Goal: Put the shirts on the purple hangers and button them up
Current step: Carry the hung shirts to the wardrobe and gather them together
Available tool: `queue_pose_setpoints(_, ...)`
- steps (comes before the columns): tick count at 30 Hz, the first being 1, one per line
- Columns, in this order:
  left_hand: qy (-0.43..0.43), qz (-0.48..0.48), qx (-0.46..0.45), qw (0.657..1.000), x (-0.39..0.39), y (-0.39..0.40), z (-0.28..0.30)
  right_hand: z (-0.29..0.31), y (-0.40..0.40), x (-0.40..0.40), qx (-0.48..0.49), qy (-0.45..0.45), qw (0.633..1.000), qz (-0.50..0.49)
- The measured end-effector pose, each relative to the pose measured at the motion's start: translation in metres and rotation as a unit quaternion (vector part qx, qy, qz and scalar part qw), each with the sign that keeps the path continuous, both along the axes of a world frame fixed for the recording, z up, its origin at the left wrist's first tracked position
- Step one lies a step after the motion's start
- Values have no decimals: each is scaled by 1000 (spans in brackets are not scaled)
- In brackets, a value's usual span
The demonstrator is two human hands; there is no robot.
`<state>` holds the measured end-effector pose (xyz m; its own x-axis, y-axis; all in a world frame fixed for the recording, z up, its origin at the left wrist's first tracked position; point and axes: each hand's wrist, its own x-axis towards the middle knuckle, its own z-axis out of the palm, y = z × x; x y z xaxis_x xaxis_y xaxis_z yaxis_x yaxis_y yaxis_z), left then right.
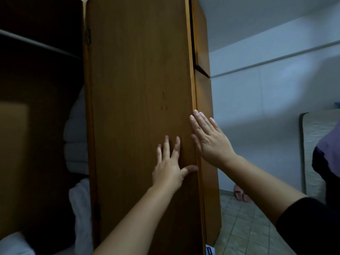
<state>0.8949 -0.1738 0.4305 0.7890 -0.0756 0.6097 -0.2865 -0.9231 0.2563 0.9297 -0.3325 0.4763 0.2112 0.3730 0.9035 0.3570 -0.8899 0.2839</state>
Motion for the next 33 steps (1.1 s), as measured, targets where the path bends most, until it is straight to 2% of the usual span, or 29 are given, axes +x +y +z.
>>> queue_pose_setpoints(8,-19,-21,-31,999,-14,10,2,-4,13,-15,6,-48,999,1)
queue_pose_setpoints(15,1,-13,8,1000,-39,33,13,-3,36,-50,16,-37,999,-13)
queue_pose_setpoints(26,-28,113,54,992,-128,135,17,-22,135,-116,36,45,997,56)
queue_pose_setpoints(33,2,254,80,964,-201,237,-3,-48,241,-150,27,89,983,157)
